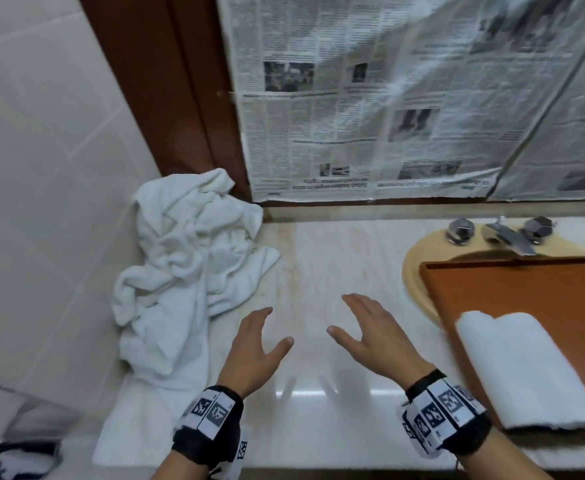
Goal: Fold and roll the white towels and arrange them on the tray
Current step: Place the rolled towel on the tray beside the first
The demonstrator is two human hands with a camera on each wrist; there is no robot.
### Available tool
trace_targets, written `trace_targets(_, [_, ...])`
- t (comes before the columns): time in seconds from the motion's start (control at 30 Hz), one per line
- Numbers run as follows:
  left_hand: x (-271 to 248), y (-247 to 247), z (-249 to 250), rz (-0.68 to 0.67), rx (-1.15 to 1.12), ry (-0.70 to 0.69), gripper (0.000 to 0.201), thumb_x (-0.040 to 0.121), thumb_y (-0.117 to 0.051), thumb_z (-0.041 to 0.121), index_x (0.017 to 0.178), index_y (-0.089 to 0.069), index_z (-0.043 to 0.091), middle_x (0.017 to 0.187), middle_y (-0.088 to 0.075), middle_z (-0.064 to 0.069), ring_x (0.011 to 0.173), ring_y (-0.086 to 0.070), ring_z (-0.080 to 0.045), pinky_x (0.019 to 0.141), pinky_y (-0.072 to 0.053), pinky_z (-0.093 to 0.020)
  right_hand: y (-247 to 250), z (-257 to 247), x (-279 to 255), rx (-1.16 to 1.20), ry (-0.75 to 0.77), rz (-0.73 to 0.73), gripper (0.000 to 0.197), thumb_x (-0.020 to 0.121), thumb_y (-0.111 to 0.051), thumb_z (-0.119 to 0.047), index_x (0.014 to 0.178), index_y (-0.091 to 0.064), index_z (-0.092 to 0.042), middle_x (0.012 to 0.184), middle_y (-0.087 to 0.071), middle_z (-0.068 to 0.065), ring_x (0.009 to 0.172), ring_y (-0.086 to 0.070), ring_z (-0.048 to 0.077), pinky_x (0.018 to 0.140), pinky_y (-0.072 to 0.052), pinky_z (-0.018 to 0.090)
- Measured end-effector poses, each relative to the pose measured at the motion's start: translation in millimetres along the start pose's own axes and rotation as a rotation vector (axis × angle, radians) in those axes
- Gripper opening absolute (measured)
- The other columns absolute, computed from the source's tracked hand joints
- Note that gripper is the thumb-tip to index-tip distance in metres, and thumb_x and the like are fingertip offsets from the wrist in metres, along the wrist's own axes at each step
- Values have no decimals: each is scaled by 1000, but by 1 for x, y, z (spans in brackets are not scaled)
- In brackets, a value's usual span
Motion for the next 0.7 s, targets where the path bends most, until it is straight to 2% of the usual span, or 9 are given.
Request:
trace_targets(0.07, [5, 34, -21, 35, 62, -14, 69, 91, -63, 49, 150, -34, 27, 152, -34, 8, 138, -34, -10, 107, -27, -21, -17, -35, 20, -29, 51, -15, 79, 94, -41, -66, 155, -27, -17, 159, -30, -1, 145, -26, 15, 117, -20, 28])
trace_targets(0.2, [22, 96, -51, 153, 213, -51, 68, 87, -62, 54, 146, -36, 32, 151, -33, 6, 135, -39, -21, 105, -40, -37, -40, -103, 61, -46, 167, -23, 79, 95, -45, -63, 155, -28, -14, 158, -32, 1, 144, -29, 17, 116, -21, 27])
trace_targets(0.27, [36, 125, -58, 230, 244, -49, 69, 87, -63, 50, 147, -38, 27, 153, -34, 1, 137, -37, -25, 106, -41, -43, -48, -129, 84, -55, 206, -27, 78, 95, -46, -62, 154, -30, -13, 157, -34, 4, 143, -32, 19, 116, -24, 29])
trace_targets(0.33, [53, 153, -61, 294, 267, -53, 72, 83, -56, 55, 146, -41, 22, 152, -37, -4, 139, -36, -27, 107, -40, -47, -53, -151, 109, -86, 242, -25, 81, 93, -42, -65, 152, -34, -10, 154, -39, 7, 140, -37, 23, 114, -30, 33])
trace_targets(0.4, [71, 176, -62, 358, 280, -48, 70, 81, -58, 48, 143, -44, 19, 149, -40, -6, 135, -40, -31, 103, -42, -50, -56, -169, 136, -117, 279, -17, 85, 90, -35, -68, 150, -37, -8, 152, -42, 10, 137, -41, 27, 110, -35, 38])
trace_targets(0.5, [93, 198, -63, 404, 277, -1, 66, 83, -69, 28, 143, -43, 20, 148, -37, -5, 130, -41, -36, 95, -46, -53, -58, -191, 180, -123, 314, 16, 74, 94, -50, -56, 150, -36, -9, 151, -41, 10, 134, -42, 28, 107, -37, 40])
trace_targets(0.57, [108, 203, -65, 383, 314, 43, 68, 85, -69, 31, 146, -40, 21, 149, -35, -5, 129, -40, -36, 94, -46, -52, -60, -205, 206, -132, 334, 32, 73, 94, -56, -50, 151, -34, -10, 151, -40, 9, 134, -42, 29, 104, -40, 42])
trace_targets(0.63, [121, 203, -66, 367, 376, 71, 58, 87, -66, 31, 141, -46, 22, 143, -40, -5, 124, -44, -34, 93, -46, -49, -63, -216, 226, -155, 357, 36, 73, 93, -58, -45, 152, -31, -12, 152, -38, 8, 132, -44, 30, 100, -42, 42])
trace_targets(0.7, [128, 204, -63, 398, 385, 51, 33, 89, -61, 22, 122, -59, 21, 126, -52, -4, 113, -52, -33, 87, -45, -46, -64, -225, 241, -195, 375, 44, 73, 92, -61, -37, 153, -29, -14, 150, -39, 8, 125, -47, 32, 95, -43, 42])
Point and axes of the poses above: each hand's wrist, its own x-axis towards the middle knuckle, its own y-axis out of the back of the hand, z = x × y, the point moved 8 cm from there along x, towards the middle knuckle
